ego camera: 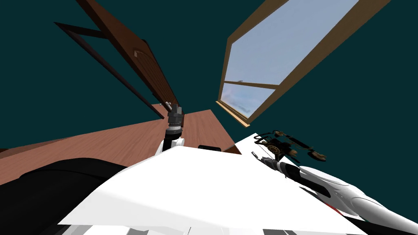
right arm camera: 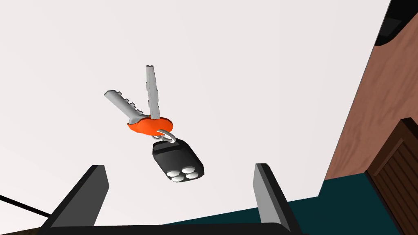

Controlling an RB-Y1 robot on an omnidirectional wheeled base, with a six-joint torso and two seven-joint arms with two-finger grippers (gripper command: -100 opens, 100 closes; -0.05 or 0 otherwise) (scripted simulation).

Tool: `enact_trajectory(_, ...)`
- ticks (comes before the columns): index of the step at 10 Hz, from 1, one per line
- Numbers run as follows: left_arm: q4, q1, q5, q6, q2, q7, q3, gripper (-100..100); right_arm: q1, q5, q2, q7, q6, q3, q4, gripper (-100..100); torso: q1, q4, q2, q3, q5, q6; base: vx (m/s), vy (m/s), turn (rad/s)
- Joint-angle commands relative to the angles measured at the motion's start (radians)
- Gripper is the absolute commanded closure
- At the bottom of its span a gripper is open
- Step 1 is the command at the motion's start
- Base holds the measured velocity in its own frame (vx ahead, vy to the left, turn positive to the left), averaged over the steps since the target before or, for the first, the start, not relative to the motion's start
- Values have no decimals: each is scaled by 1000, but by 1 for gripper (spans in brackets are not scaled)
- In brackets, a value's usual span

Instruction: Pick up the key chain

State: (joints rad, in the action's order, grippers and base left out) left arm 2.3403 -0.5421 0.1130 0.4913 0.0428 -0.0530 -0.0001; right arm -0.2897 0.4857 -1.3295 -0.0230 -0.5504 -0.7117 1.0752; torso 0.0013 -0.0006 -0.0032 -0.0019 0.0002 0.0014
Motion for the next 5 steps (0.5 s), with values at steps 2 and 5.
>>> enact_trajectory(2, 0, 0, 0, 0, 0, 0, 0, 0, 3, 9, -2, -4, -12, -12, -23, -100, 0, 0, 0, 0, 0, 0, 34, -2, 56)
enact_trajectory(5, 0, 0, 0, 0, 0, 0, 0, 0, 4, 15, 43, 9, 2, -14, -49, -100, 0, 1, 3, 2, 0, 0, 9, -15, 43)
